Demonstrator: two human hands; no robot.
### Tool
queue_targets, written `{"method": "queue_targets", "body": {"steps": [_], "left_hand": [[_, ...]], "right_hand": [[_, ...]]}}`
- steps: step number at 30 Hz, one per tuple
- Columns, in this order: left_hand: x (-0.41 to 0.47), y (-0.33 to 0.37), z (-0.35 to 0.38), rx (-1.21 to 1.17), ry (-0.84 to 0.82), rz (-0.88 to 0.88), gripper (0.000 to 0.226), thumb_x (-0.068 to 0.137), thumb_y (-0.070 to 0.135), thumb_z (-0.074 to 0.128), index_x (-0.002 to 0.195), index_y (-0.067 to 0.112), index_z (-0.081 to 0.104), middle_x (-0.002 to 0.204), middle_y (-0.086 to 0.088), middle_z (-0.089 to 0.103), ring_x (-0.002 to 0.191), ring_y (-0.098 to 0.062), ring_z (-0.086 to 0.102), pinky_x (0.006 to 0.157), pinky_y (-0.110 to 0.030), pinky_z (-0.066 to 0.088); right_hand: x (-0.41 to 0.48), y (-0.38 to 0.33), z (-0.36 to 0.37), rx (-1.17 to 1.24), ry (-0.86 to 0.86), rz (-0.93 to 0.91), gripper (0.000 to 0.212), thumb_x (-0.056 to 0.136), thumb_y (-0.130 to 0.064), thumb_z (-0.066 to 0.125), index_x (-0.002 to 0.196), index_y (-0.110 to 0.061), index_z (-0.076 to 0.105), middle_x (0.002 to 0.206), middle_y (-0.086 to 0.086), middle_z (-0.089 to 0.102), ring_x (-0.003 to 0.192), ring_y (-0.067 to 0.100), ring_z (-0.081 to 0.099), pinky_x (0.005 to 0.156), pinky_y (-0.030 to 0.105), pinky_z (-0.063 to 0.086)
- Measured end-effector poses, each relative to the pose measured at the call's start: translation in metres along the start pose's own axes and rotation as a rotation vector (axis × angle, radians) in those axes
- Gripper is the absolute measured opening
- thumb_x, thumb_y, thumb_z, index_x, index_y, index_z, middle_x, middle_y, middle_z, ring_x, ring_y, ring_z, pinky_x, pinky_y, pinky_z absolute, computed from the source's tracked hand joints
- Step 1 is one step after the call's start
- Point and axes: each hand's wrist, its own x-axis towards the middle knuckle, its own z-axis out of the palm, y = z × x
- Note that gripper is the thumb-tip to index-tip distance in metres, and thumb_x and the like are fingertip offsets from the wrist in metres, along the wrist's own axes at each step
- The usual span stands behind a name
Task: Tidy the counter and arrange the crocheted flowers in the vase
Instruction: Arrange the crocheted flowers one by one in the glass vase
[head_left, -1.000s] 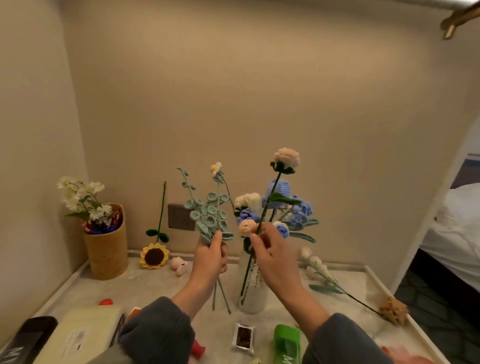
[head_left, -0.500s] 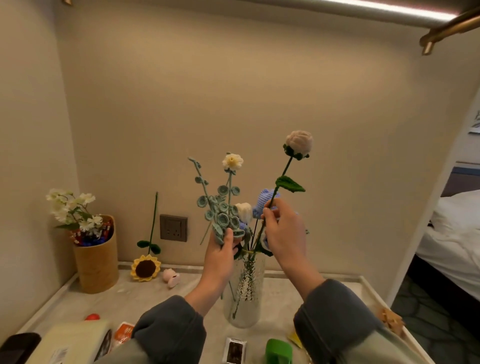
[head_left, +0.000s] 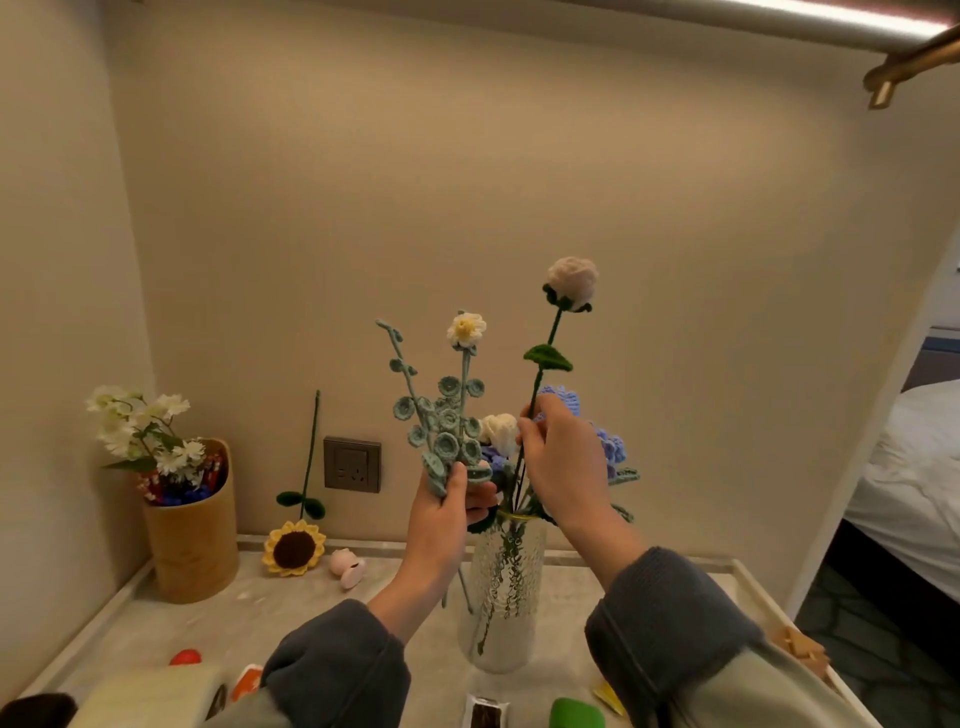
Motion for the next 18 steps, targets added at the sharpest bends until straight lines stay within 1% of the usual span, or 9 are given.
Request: {"method": "queue_targets", "body": {"steps": [3, 5, 8, 11, 13, 15, 17, 18], "left_hand": [[-0.001, 0.002, -0.004, 0.014, -0.002, 0.005, 0.029, 0.102, 0.025, 0.040, 0.114, 0.006, 0.058, 0.078, -0.006, 0.073, 0.071, -0.019, 0.070, 0.072, -0.035, 0.058], [-0.002, 0.004, -0.008, 0.014, -0.001, 0.006, 0.028, 0.102, 0.024, 0.040, 0.114, 0.005, 0.057, 0.076, -0.006, 0.071, 0.066, -0.018, 0.068, 0.069, -0.035, 0.057], [-0.005, 0.005, -0.014, 0.026, 0.000, 0.001, 0.027, 0.101, 0.025, 0.041, 0.112, 0.007, 0.058, 0.074, -0.006, 0.070, 0.065, -0.018, 0.067, 0.069, -0.037, 0.057], [-0.009, 0.008, -0.018, 0.055, 0.000, 0.003, 0.027, 0.101, 0.026, 0.040, 0.107, 0.008, 0.060, 0.069, -0.003, 0.067, 0.059, -0.014, 0.065, 0.059, -0.029, 0.056], [-0.012, 0.010, -0.019, 0.083, 0.011, 0.003, 0.028, 0.101, 0.027, 0.041, 0.103, 0.006, 0.060, 0.066, -0.002, 0.065, 0.053, -0.010, 0.060, 0.051, -0.025, 0.051], [-0.016, 0.013, -0.021, 0.078, 0.010, -0.014, 0.030, 0.101, 0.029, 0.041, 0.094, 0.006, 0.059, 0.064, -0.001, 0.061, 0.047, -0.007, 0.052, 0.044, -0.020, 0.041], [-0.021, 0.017, -0.023, 0.039, -0.001, -0.024, 0.029, 0.101, 0.029, 0.043, 0.086, 0.008, 0.056, 0.058, 0.002, 0.055, 0.042, -0.004, 0.043, 0.039, -0.017, 0.032], [-0.024, 0.019, -0.023, 0.024, -0.008, -0.014, 0.028, 0.101, 0.029, 0.043, 0.083, 0.010, 0.054, 0.056, 0.003, 0.051, 0.040, -0.004, 0.039, 0.038, -0.017, 0.029]], "right_hand": [[-0.004, 0.004, 0.009, -0.065, -0.131, 0.084, 0.017, 0.096, -0.023, 0.052, 0.081, -0.017, 0.048, 0.066, 0.001, 0.055, 0.061, 0.021, 0.053, 0.052, 0.033, 0.037], [-0.006, 0.005, 0.013, -0.057, -0.155, 0.120, 0.016, 0.096, -0.029, 0.054, 0.084, -0.019, 0.050, 0.067, -0.003, 0.054, 0.061, 0.018, 0.052, 0.051, 0.030, 0.035], [-0.006, 0.004, 0.013, -0.050, -0.166, 0.148, 0.012, 0.095, -0.032, 0.055, 0.091, -0.022, 0.050, 0.072, -0.007, 0.054, 0.063, 0.013, 0.051, 0.050, 0.028, 0.035], [-0.008, 0.004, 0.012, -0.034, -0.180, 0.167, 0.010, 0.094, -0.025, 0.052, 0.100, -0.022, 0.044, 0.073, -0.005, 0.054, 0.063, 0.016, 0.055, 0.050, 0.031, 0.041], [-0.010, 0.004, 0.010, -0.004, -0.189, 0.196, 0.020, 0.091, -0.019, 0.052, 0.109, -0.021, 0.043, 0.075, -0.003, 0.056, 0.063, 0.017, 0.056, 0.051, 0.033, 0.043], [-0.013, 0.002, 0.007, 0.036, -0.198, 0.218, 0.033, 0.088, -0.017, 0.055, 0.118, -0.020, 0.040, 0.078, -0.005, 0.055, 0.067, 0.017, 0.057, 0.059, 0.038, 0.049], [-0.017, -0.001, 0.002, 0.123, -0.185, 0.254, 0.056, 0.084, -0.018, 0.060, 0.132, -0.024, 0.031, 0.088, -0.008, 0.056, 0.075, 0.017, 0.059, 0.067, 0.039, 0.053], [-0.019, -0.004, -0.001, 0.164, -0.177, 0.260, 0.068, 0.082, -0.020, 0.062, 0.138, -0.027, 0.025, 0.098, -0.007, 0.057, 0.081, 0.016, 0.060, 0.071, 0.040, 0.053]]}}
